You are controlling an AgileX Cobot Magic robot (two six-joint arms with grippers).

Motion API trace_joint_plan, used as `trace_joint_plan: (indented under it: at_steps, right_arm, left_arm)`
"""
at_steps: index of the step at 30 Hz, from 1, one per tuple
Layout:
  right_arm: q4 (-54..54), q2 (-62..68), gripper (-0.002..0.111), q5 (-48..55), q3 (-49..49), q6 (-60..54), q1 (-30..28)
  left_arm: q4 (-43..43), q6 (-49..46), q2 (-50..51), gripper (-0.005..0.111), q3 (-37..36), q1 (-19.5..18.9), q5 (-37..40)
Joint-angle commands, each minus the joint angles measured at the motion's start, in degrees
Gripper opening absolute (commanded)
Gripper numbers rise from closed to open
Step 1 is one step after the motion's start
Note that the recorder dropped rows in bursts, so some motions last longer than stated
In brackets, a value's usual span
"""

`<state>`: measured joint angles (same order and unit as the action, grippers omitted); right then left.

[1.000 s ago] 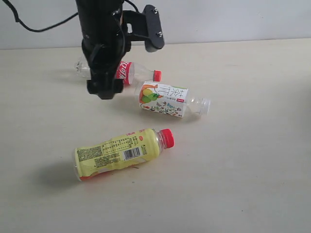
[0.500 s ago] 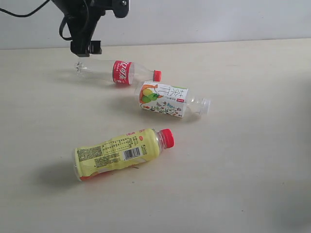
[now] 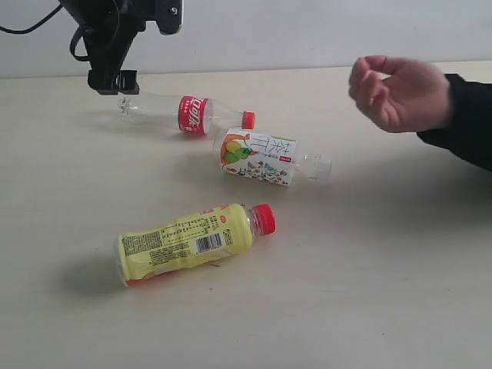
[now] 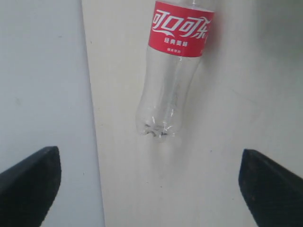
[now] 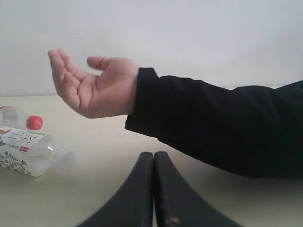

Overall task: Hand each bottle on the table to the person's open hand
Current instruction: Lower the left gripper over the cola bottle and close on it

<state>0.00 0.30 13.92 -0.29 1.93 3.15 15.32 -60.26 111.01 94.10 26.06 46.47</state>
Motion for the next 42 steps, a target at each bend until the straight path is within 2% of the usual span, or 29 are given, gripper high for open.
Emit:
trace_joint_plan:
  at_steps: [1,6,15,19,22,26,30,32,35,38,42]
  right_arm:
    - [-0.42,-0.30,0.000,-0.38,0.29,-0.25,0.18]
    - [-0.42,-0.30,0.000,-0.38,0.29,-0.36,0.18]
    - [-0.42,-0.30,0.000,-0.38,0.29,-0.25,0.18]
    - [-0.42,-0.30,0.000,-0.38,0.29,-0.25,0.18]
    - [-0.42,-0.30,0.000,-0.38,0.29,-0.25,0.18]
    - [-0.42,-0.30,0.000,-0.38,0.29,-0.25,0.18]
    - [-0.42,-0.30,0.000,-0.38,0.29,-0.25,0.18]
    - [-0.42,-0.30,0.000,-0.38,0.29,-0.25,0.18]
    - [-0.42,-0.30,0.000,-0.38,0.29,-0.25,0.18]
    - [-0.42,-0.30,0.000,-0.28,0.29,-0.25,0.18]
    - [-0.42,-0.30,0.000,-0.28,0.29,-0.25,0.18]
  left_arm:
    - [-2.48,0.80,-0.28,0.097,-0.12,0.06,0.59]
    - [-6.95,2.20,0.12,0.097,-0.12,0.18,-0.52]
    - [-6.46,0.78,2.74,0.097,-0.12,0.18,-2.83]
    - [-6.75,-5.84,3.80,0.097,-0.12,0.18,-3.91]
    - [-6.76,-6.71,5.49,0.097,0.24,-0.18,-8.31]
    - [-6.93,-8.33,9.38,0.097,4.11,-1.60,-10.60]
    - [-7.64,-9.95,14.16,0.096,11.49,-2.81,-7.62]
    - [-8.93,-11.41,16.71,0.092,15.66,-3.63,-4.20]
    - [-11.08,-12.97,19.73,0.080,19.88,-4.87,-0.24]
    - [-11.18,-13.39,20.81,0.067,20.49,-4.88,1.40]
    - [-11.18,-11.67,20.95,0.057,20.48,-4.77,1.67]
